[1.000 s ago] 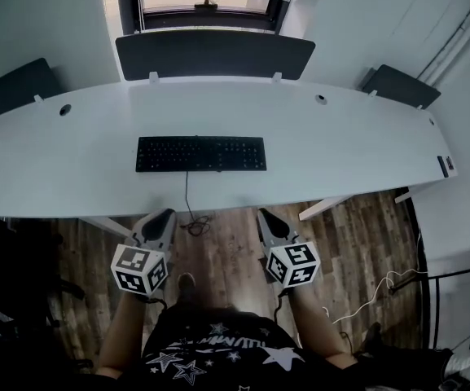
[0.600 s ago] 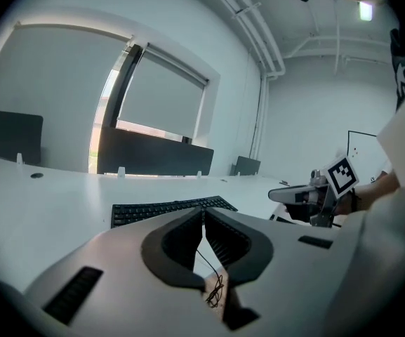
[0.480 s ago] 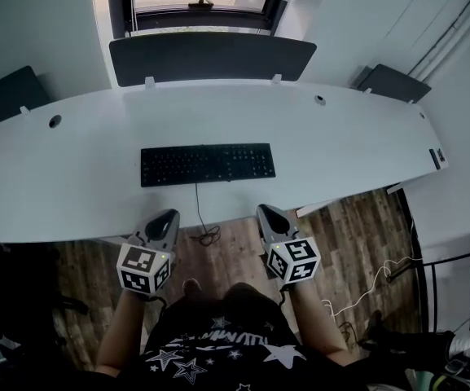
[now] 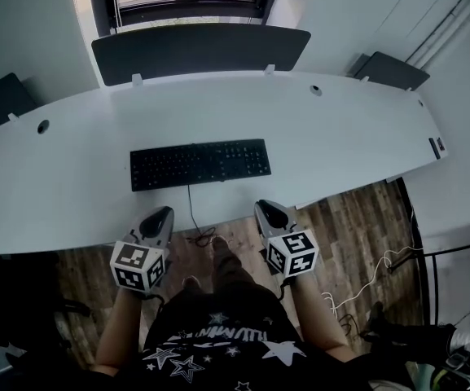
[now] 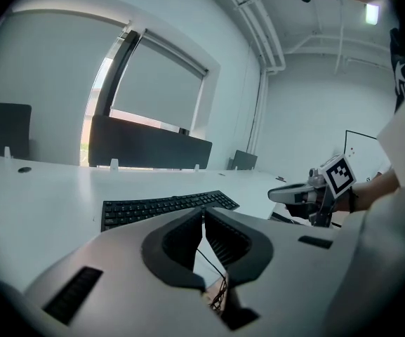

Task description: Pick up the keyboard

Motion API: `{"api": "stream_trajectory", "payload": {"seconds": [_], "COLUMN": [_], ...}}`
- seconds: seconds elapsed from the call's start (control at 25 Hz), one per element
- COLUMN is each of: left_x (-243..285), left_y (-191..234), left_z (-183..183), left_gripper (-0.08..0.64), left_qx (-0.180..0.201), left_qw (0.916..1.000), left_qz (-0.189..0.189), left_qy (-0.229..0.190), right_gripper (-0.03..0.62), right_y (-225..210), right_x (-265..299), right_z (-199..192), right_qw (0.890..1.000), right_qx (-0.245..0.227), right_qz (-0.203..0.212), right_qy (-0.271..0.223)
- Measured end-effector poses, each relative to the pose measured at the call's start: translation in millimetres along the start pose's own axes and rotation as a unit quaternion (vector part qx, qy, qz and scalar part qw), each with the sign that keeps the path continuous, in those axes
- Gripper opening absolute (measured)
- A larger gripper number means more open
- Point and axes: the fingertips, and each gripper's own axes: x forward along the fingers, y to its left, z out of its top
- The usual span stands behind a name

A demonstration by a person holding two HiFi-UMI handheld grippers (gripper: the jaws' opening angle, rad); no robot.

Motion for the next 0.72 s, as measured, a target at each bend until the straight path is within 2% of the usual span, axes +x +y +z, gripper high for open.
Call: {"api": "stream_trajectory", "payload": {"seconds": [0.2, 0.24, 0.36, 0.52, 0.6, 0.72], "left_x": [23, 28, 43, 62, 70, 82], "left_y": [8, 7, 12, 22, 26, 33], "left_z": [10, 13, 18, 24, 28, 35], "left_gripper": [0.021, 0.021, 0.020, 0.020, 0.020, 0.020], "left_qx": [-0.008, -0.008, -0.007, -0.020, -0.022, -0.027], "left_qw": [0.9997, 0.9997, 0.9993, 0.9983, 0.9977, 0.9966], "left_qz": [0.024, 0.025, 0.036, 0.055, 0.064, 0.077], "left_qy": [0.005, 0.005, 0.007, 0.007, 0.006, 0.003], "right_gripper": [0.057, 0.088, 0.278, 0.393, 0.456, 0.514], "right_y": [-7, -12, -23, -33, -36, -43], "right_x": [33, 40, 62, 91, 103, 119], "right_z": [4, 6, 9, 10, 5, -10], "right_qw": [0.996, 0.996, 0.992, 0.982, 0.971, 0.940], "right_qx": [-0.052, -0.062, -0.087, -0.132, -0.171, -0.256], "right_qz": [0.050, 0.052, 0.060, 0.096, 0.118, 0.149], "right_qy": [0.043, 0.049, 0.071, 0.097, 0.118, 0.170]}}
